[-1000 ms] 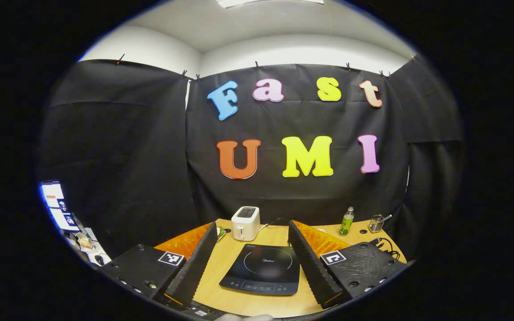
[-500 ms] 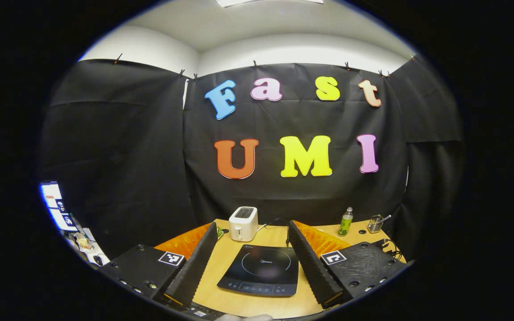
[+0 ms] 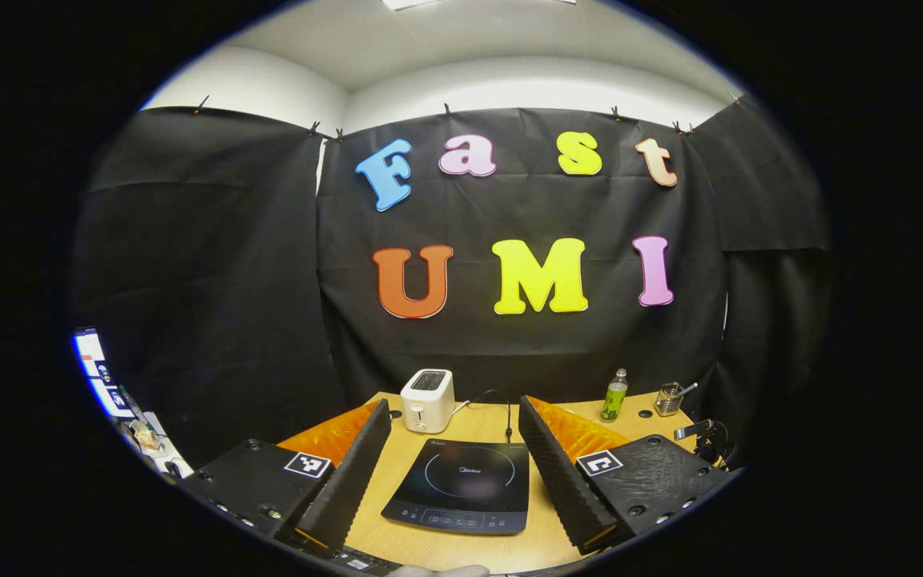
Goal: First push the handle of the pot to place it horizontally, then grasp the pot with both hands and set it on the induction cooktop.
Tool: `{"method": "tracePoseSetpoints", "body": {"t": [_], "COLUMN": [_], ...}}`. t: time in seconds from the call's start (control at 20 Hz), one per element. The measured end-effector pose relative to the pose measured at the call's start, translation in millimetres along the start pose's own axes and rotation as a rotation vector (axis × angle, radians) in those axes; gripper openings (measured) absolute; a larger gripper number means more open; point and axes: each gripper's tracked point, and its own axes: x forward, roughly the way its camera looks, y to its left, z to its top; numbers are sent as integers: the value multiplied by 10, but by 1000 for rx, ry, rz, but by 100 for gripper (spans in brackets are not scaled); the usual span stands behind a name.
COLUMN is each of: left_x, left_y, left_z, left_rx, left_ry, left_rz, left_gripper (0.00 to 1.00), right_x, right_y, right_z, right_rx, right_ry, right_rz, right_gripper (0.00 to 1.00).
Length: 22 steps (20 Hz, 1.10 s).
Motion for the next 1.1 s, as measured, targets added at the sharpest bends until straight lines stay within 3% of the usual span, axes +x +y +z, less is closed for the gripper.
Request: {"method": "tracePoseSetpoints", "body": {"t": [0.4, 1.1], "left_x": [12, 46], "left_y": [-63, -360], "left_z": [-15, -53], "left_rx": [0, -23], "left_ry": [9, 46], "left_rz": [23, 102], "left_gripper": [96, 96], "right_x": [-8, 49], "right_y": [-292, -758], "right_z": [110, 353], "right_rx": [12, -14], "right_ry": [-3, 13], "right_rz": [-19, 21], "right_gripper": [4, 3]}}
